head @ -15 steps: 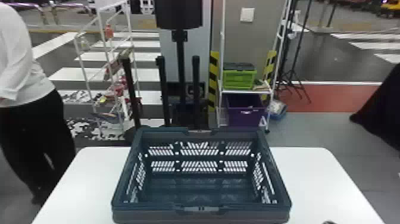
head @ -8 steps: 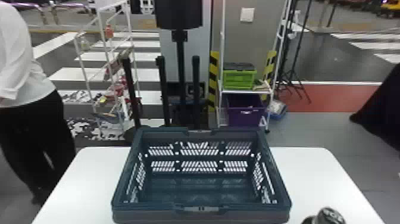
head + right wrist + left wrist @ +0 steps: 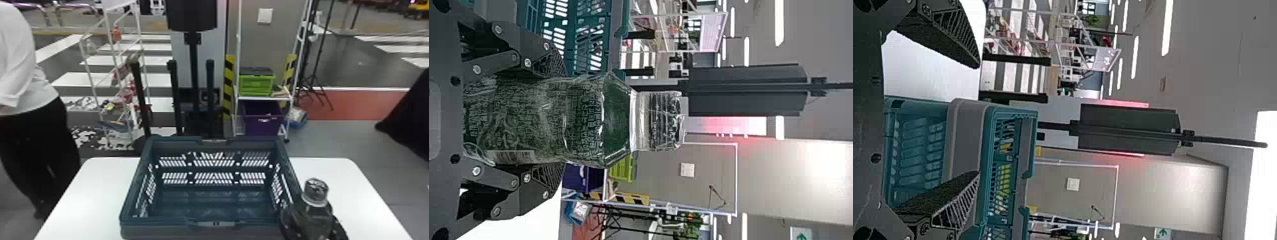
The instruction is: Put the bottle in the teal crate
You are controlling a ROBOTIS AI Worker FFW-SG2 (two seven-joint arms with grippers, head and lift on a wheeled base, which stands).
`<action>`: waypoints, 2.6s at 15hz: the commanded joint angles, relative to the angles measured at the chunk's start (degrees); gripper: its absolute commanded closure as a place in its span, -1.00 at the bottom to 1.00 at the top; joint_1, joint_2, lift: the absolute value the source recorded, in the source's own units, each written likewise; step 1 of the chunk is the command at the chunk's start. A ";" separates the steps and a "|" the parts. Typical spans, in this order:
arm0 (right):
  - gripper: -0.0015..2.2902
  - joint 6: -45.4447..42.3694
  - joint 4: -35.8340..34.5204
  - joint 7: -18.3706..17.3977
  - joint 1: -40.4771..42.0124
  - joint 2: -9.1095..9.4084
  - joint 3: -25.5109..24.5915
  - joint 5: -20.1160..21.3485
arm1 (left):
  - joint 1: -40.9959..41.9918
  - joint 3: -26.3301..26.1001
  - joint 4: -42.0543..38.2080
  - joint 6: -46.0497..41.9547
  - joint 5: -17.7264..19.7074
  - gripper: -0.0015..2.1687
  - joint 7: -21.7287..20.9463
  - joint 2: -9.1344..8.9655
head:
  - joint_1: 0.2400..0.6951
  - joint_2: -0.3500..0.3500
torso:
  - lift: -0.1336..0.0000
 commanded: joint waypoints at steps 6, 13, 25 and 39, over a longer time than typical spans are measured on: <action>0.94 31.86 -0.51 -0.59 -20.14 0.12 6.09 0.74 | 0.00 0.27 0.37 -0.27 0.09 -0.88 0.00 -0.17 | 0.14 0.00 | 1.00; 0.94 54.01 9.95 -0.94 -40.62 2.14 11.98 -4.62 | -0.44 0.27 1.16 -0.09 0.44 -0.88 0.00 -0.26 | 0.14 0.00 | 1.00; 0.94 56.47 38.08 -0.33 -58.20 9.31 14.70 -12.53 | -0.35 0.27 1.33 -0.09 0.44 -0.88 0.00 -0.61 | 0.14 0.00 | 1.00; 0.72 55.59 50.56 -0.15 -64.09 9.31 15.05 -16.22 | -0.18 0.27 0.89 -0.09 0.44 -0.88 0.00 -0.44 | 0.14 0.00 | 1.00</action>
